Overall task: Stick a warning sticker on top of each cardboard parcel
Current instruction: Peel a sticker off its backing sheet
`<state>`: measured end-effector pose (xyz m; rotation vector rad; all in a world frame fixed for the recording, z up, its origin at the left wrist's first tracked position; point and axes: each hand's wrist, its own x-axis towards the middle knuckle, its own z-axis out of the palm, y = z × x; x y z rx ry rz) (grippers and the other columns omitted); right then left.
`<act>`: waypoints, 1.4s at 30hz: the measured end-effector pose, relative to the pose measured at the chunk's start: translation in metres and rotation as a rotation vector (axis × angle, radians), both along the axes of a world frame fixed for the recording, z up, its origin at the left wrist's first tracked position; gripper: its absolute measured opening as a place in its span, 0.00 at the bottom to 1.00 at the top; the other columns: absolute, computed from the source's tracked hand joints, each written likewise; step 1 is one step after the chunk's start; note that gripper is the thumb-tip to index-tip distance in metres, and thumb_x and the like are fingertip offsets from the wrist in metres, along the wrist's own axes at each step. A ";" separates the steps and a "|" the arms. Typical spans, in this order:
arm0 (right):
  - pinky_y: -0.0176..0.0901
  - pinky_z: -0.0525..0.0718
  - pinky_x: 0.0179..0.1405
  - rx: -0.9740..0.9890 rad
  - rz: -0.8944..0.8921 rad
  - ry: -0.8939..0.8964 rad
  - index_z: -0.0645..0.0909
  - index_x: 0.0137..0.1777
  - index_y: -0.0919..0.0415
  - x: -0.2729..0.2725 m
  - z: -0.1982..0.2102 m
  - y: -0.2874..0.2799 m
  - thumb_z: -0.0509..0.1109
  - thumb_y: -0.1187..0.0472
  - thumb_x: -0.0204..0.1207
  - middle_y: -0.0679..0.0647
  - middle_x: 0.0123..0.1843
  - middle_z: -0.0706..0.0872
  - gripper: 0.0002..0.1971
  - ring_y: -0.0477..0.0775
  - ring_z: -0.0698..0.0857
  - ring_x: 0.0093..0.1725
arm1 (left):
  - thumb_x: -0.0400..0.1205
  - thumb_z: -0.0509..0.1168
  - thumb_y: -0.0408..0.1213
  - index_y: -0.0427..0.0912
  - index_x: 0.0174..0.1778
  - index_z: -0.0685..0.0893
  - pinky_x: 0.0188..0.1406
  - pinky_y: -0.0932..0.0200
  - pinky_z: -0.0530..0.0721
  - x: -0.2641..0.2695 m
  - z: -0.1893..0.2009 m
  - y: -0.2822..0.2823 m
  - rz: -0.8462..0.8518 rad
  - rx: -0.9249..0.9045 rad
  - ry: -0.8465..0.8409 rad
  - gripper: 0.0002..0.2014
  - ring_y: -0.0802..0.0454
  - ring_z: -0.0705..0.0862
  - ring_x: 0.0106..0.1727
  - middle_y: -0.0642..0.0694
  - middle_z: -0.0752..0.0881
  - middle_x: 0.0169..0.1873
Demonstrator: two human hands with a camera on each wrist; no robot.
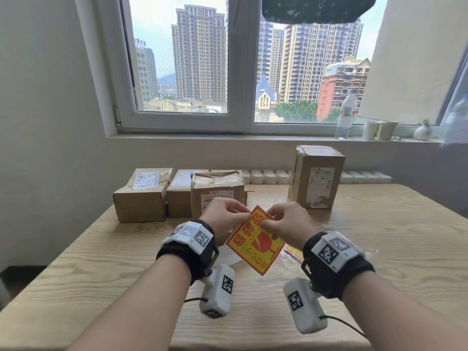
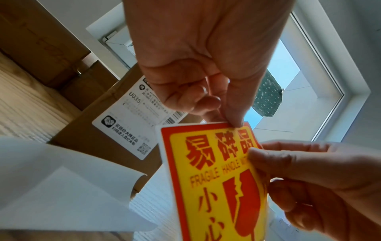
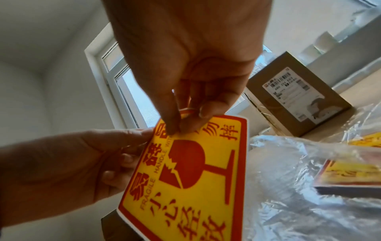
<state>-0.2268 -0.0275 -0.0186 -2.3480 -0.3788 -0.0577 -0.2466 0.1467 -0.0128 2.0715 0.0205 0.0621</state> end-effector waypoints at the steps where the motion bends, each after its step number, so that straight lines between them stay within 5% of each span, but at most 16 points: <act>1: 0.43 0.90 0.44 0.031 -0.016 -0.007 0.84 0.44 0.51 0.001 0.000 -0.001 0.74 0.52 0.75 0.50 0.42 0.89 0.05 0.47 0.89 0.40 | 0.80 0.70 0.41 0.43 0.49 0.89 0.30 0.70 0.77 0.000 0.000 0.001 -0.005 0.012 0.005 0.07 0.62 0.82 0.35 0.51 0.88 0.38; 12: 0.32 0.77 0.28 0.307 -0.106 0.088 0.84 0.49 0.60 0.006 -0.001 -0.018 0.70 0.58 0.79 0.54 0.43 0.88 0.06 0.46 0.84 0.36 | 0.79 0.70 0.41 0.47 0.45 0.91 0.31 0.65 0.78 -0.006 -0.009 0.020 -0.009 -0.018 0.068 0.05 0.58 0.78 0.34 0.40 0.90 0.48; 23: 0.35 0.78 0.29 0.343 -0.151 0.123 0.84 0.51 0.60 0.005 -0.002 -0.017 0.70 0.57 0.79 0.55 0.45 0.88 0.07 0.47 0.85 0.37 | 0.79 0.70 0.36 0.46 0.44 0.91 0.29 0.65 0.77 -0.005 -0.012 0.022 -0.006 -0.061 0.081 0.05 0.58 0.77 0.33 0.48 0.88 0.38; 30: 0.35 0.79 0.29 0.356 -0.152 0.136 0.83 0.53 0.61 0.005 -0.002 -0.018 0.70 0.58 0.79 0.54 0.43 0.87 0.08 0.46 0.84 0.36 | 0.80 0.68 0.34 0.44 0.44 0.91 0.27 0.66 0.75 -0.005 -0.011 0.021 -0.011 -0.081 0.072 0.06 0.58 0.76 0.31 0.42 0.91 0.46; 42: 0.39 0.83 0.33 0.353 -0.172 0.134 0.82 0.44 0.57 0.009 -0.006 -0.021 0.70 0.57 0.79 0.54 0.42 0.89 0.05 0.48 0.85 0.36 | 0.79 0.68 0.32 0.37 0.46 0.91 0.25 0.66 0.73 -0.004 -0.008 0.020 -0.018 -0.132 0.070 0.07 0.60 0.75 0.26 0.47 0.93 0.39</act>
